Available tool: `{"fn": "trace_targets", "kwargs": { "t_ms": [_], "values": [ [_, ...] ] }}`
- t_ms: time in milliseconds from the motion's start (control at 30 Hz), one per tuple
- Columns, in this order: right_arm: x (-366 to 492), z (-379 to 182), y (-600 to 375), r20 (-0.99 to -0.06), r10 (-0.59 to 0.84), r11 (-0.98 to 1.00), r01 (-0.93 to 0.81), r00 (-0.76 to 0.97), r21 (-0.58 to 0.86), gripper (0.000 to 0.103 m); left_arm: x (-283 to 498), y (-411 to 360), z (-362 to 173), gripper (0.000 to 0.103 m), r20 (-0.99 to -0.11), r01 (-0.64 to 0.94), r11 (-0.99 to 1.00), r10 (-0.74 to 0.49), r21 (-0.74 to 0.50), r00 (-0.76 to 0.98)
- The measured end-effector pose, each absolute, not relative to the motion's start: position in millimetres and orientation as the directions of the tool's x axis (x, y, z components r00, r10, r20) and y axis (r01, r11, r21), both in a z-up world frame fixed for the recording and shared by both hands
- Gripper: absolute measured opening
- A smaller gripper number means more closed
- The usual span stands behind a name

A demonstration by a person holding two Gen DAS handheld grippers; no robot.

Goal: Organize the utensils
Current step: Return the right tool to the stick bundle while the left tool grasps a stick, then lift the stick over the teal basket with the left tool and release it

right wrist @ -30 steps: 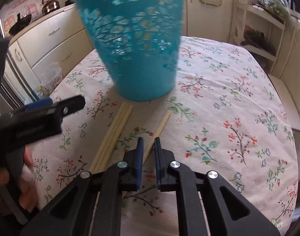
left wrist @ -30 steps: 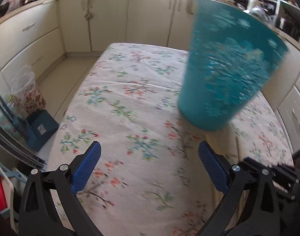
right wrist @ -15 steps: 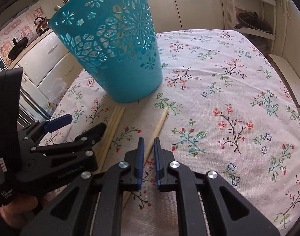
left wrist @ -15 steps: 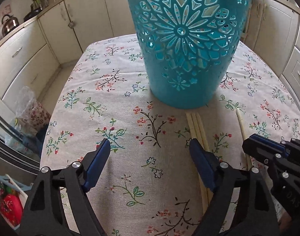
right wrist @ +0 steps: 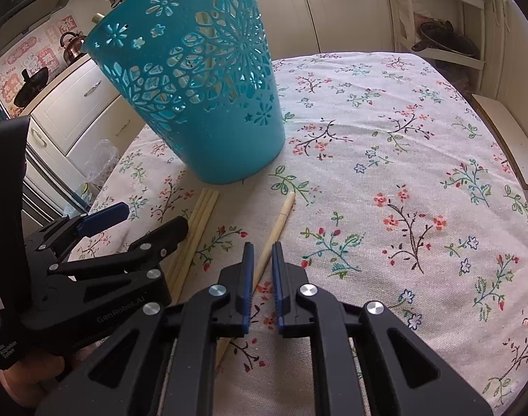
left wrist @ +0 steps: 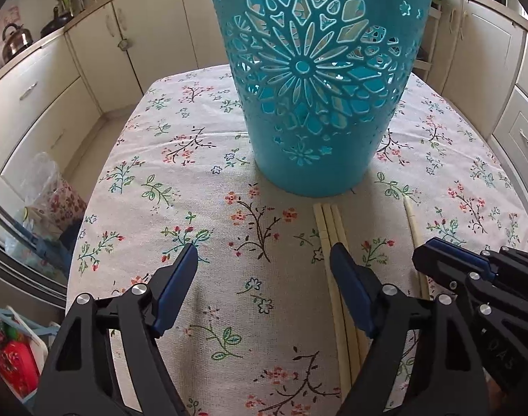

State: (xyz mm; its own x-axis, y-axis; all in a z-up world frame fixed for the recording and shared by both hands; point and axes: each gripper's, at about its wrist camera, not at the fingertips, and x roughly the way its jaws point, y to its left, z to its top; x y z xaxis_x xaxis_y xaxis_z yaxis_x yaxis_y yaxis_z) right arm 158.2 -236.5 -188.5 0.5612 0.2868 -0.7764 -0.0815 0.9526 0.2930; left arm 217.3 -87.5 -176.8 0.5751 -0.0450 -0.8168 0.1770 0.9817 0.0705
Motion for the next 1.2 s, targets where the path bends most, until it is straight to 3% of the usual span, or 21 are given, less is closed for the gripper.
{"fn": "trace_targets", "kwargs": {
  "t_ms": [67, 133, 333, 467, 567, 600, 733, 900, 1200],
  "values": [
    [157.9, -188.6, -237.0, -0.778, 0.270, 0.958, -0.076, 0.568, 0.276, 0.013, 219.2, -89.9, -176.8, 0.069, -0.822, 0.187, 0.981, -0.057, 0.061, 0.567],
    [158.6, -188.5, -238.4, -0.777, 0.269, 0.957, -0.070, 0.569, 0.280, 0.014, 223.2, -94.8, -179.7, 0.058, -0.836, 0.199, 0.978, -0.063, 0.056, 0.545],
    [160.8, -187.5, -234.9, -0.776, 0.258, 0.962, -0.075, 0.575, 0.263, 0.019, 224.6, -95.1, -180.5, 0.051, -0.840, 0.207, 0.978, -0.091, 0.026, 0.535],
    [162.4, -186.4, -223.5, -0.783, 0.265, 0.964, -0.129, 0.563, 0.234, 0.017, 227.4, -97.1, -178.9, 0.045, -0.849, 0.217, 0.976, -0.097, 0.021, 0.519],
    [162.5, -186.6, -221.0, -0.787, 0.267, 0.964, -0.139, 0.556, 0.228, 0.010, 231.8, -102.1, -177.2, 0.021, -0.857, 0.257, 0.966, -0.119, 0.016, 0.501],
    [162.6, -186.7, -222.2, -0.787, 0.267, 0.963, -0.136, 0.556, 0.231, 0.009, 234.0, -104.2, -176.9, 0.007, -0.862, 0.272, 0.962, -0.136, 0.002, 0.488],
    [161.8, -187.3, -224.8, -0.786, 0.265, 0.964, -0.133, 0.558, 0.231, 0.009, 234.5, -93.6, -169.6, 0.005, -0.852, 0.258, 0.965, -0.181, -0.056, 0.491],
    [159.4, -188.6, -227.7, -0.782, 0.275, 0.961, -0.126, 0.560, 0.247, 0.009, 207.5, -46.2, -118.0, 0.005, -0.744, 0.214, 0.964, -0.258, -0.156, 0.617],
    [162.7, -189.8, -232.3, -0.775, 0.289, 0.955, -0.116, 0.562, 0.272, 0.009, 212.7, -13.5, 26.9, 0.005, -0.351, 0.252, 0.936, -0.328, -0.245, 0.877]
  ]
}}
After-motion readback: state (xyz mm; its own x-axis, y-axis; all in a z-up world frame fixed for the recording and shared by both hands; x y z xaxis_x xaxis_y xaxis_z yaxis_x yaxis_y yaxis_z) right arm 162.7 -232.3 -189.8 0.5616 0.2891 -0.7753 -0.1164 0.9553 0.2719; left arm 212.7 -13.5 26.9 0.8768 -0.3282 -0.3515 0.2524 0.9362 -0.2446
